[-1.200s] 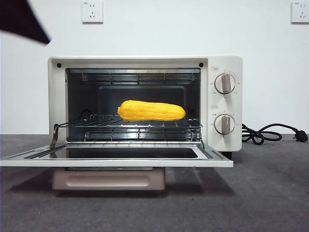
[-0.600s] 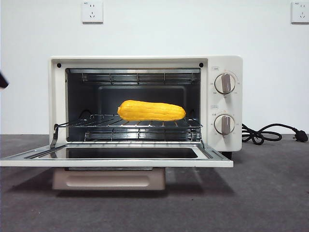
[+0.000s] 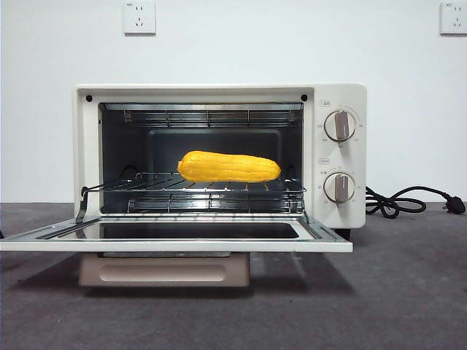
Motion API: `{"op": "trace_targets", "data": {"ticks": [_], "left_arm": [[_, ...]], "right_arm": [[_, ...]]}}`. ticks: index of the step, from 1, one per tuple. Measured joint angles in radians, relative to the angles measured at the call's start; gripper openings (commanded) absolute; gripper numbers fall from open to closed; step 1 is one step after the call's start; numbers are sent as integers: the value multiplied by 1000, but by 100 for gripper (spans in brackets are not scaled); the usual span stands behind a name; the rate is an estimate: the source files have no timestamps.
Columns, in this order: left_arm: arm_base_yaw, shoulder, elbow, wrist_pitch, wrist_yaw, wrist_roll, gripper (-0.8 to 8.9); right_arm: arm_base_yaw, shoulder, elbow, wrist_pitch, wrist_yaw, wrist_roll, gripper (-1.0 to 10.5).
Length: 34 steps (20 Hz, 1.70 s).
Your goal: Take the corn from the table,put the corn in the oven
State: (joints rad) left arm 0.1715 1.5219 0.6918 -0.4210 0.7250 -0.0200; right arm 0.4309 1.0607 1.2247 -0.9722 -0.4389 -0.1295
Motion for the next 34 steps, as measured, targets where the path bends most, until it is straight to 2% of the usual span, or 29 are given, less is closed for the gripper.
{"op": "trace_targets", "data": {"ticks": [7,10,18,25,29,32,34], "left_arm": [[-83,78,0,-6,15,0,-8],[-115,79,0,-20,78,0,-8],[-116,76,0,-80,89,1,-8],[-116,-106,0,-85,89,-28,-8],[-116,-233,0,42,88,-116,-8],[-116,-305,0,204,9,-230,-8],[-116,-327,0,291,-6,-302,-8]], "right_arm": [[0,0,0,11,2,-2,-12],[0,0,0,31,2,-2,-12],[0,0,0,32,18,-2,-12],[0,0,0,32,20,-2,-12],[0,0,0,31,20,-2,-12],[0,0,0,21,20,-2,-12],[0,0,0,21,20,-2,-12]]}}
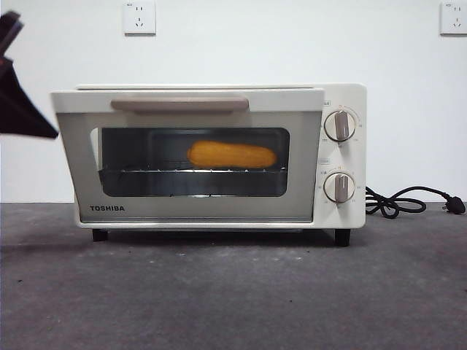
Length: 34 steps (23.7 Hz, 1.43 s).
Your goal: Take the corn from the table,put the corn in the oven
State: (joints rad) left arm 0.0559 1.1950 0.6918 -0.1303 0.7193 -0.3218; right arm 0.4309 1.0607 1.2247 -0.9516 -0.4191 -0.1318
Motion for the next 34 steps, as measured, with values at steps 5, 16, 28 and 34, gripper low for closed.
{"op": "trace_targets", "data": {"ticks": [5,16,28,34], "left_arm": [[0,-43,0,109,-12,-105,-8],[0,-167,0,111,-39,-126,-7],[0,-452,0,-19,-246,-126,-4],[0,-539,0,-27,-246,-126,-4]], "right_arm": [[0,0,0,5,0,0,-12],[0,0,0,5,83,-3,-12],[0,0,0,5,237,-8,-12],[0,0,0,5,274,-8,-12]]}}
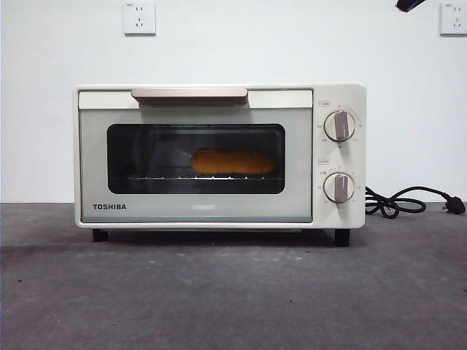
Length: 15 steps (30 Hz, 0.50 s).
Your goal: Take the corn from the table,put the corn in the oven
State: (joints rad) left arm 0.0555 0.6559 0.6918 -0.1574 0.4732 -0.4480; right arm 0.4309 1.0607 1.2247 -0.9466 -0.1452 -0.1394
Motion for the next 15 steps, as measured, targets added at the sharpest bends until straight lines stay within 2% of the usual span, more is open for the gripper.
{"op": "trace_targets", "data": {"ticks": [11,13,15], "left_arm": [[-2,63,0,-15,-6,9,-4],[-9,63,0,-19,-42,57,-4],[-22,39,0,-37,-76,155,-4]], "right_arm": [[0,0,0,0,7,0,-12],[0,0,0,0,7,0,-12],[0,0,0,0,7,0,-12]]}}
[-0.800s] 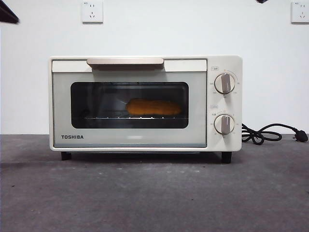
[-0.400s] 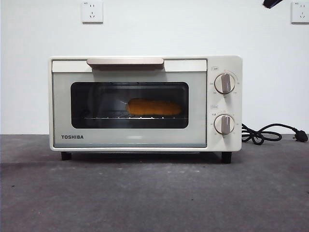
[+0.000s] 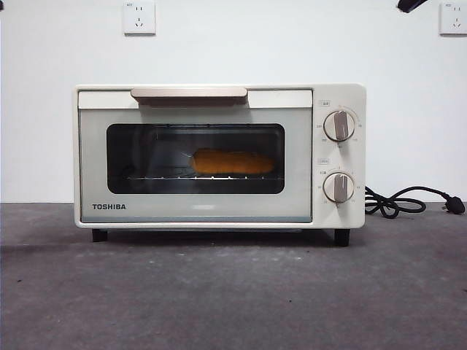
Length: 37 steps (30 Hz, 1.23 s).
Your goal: Take the corn from the table,put the corn in the oven
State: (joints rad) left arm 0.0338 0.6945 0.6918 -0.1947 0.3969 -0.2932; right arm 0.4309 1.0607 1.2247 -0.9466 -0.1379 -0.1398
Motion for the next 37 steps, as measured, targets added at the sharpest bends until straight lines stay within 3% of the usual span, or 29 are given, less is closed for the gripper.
{"op": "trace_targets", "data": {"ticks": [6,11,16,24,30,37], "left_arm": [[-34,-179,-34,3,-3,295,-4],[-34,-354,-199,142,-3,391,-4],[-34,-514,-448,269,-11,397,-4],[-34,-683,-670,241,-218,308,-4],[-34,-686,-675,28,-262,300,-3],[-34,-686,-675,16,-266,312,-3]], "right_arm": [[0,0,0,0,0,0,-12],[0,0,0,0,0,0,-12],[0,0,0,0,0,0,-12],[0,0,0,0,0,0,-12],[0,0,0,0,0,0,-12],[0,0,0,0,0,0,-12]]}}
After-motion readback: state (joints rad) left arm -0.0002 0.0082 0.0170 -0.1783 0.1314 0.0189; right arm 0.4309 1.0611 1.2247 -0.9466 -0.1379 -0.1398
